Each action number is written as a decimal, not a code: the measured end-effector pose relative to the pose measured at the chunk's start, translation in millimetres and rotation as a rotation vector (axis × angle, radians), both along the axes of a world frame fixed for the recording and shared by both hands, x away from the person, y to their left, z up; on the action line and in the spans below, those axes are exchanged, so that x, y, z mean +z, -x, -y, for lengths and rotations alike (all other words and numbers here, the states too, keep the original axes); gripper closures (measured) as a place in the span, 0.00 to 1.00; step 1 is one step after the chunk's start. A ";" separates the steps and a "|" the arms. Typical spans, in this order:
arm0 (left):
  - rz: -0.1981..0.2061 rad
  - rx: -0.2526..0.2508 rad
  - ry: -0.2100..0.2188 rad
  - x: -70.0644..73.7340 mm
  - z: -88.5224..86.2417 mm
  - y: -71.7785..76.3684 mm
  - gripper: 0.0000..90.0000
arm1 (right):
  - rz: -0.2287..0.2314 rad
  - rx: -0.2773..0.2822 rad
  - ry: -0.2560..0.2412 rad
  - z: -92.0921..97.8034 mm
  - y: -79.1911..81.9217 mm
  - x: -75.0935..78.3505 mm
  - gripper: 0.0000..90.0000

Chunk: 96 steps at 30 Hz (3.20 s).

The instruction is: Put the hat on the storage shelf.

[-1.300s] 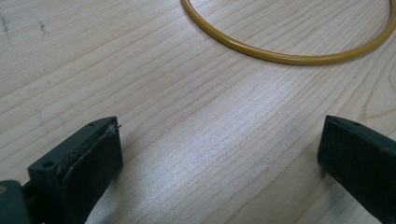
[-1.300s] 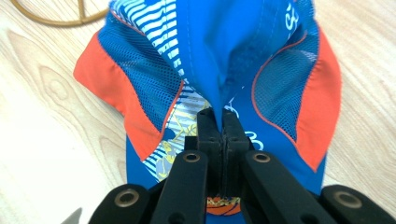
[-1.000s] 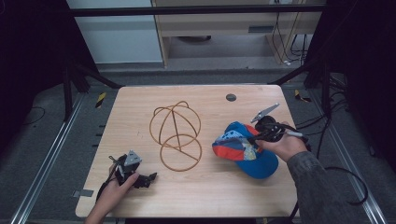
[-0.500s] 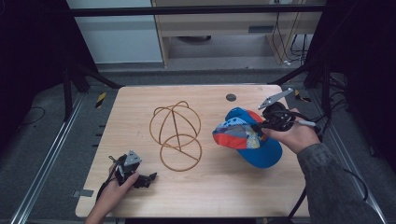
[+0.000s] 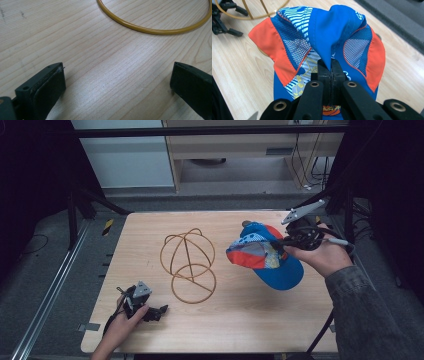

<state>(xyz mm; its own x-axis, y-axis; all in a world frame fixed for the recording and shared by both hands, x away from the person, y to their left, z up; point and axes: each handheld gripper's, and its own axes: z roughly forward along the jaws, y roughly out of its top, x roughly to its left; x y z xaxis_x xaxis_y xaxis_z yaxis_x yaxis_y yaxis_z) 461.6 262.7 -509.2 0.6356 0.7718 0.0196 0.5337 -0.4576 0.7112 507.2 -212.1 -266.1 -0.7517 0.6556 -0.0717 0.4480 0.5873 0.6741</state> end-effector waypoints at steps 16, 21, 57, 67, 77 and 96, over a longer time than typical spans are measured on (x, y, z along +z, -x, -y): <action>-0.002 0.000 -0.001 0.2 0.0 0.0 0.00 | 0.117 0.058 -0.036 -29.0 8.5 46.5 1.00; -0.002 -0.001 -0.002 0.2 -0.1 0.0 0.00 | 0.158 0.084 -0.065 -45.1 10.4 57.0 1.00; 0.000 0.000 -0.001 0.1 0.1 -0.2 0.00 | 0.211 0.233 -0.012 -174.4 -20.9 75.5 1.00; 0.000 -0.003 -0.002 0.2 0.3 -0.4 0.00 | 0.202 0.261 -0.005 -196.8 -24.7 70.9 0.99; 0.001 -0.003 -0.002 0.1 0.4 -0.4 0.00 | 0.180 0.279 0.010 -212.6 -28.4 62.6 0.99; 0.000 -0.004 0.000 0.2 1.0 -0.3 0.00 | 0.140 0.306 0.026 -228.3 -32.0 49.0 0.98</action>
<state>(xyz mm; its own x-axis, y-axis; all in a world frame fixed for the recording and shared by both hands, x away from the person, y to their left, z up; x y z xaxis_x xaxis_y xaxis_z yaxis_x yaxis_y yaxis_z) 461.9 261.7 -509.0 0.6389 0.7690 0.0197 0.5320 -0.4602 0.7107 539.2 16.2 -217.1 -0.8950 0.3975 -0.2024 0.1519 0.6982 0.6996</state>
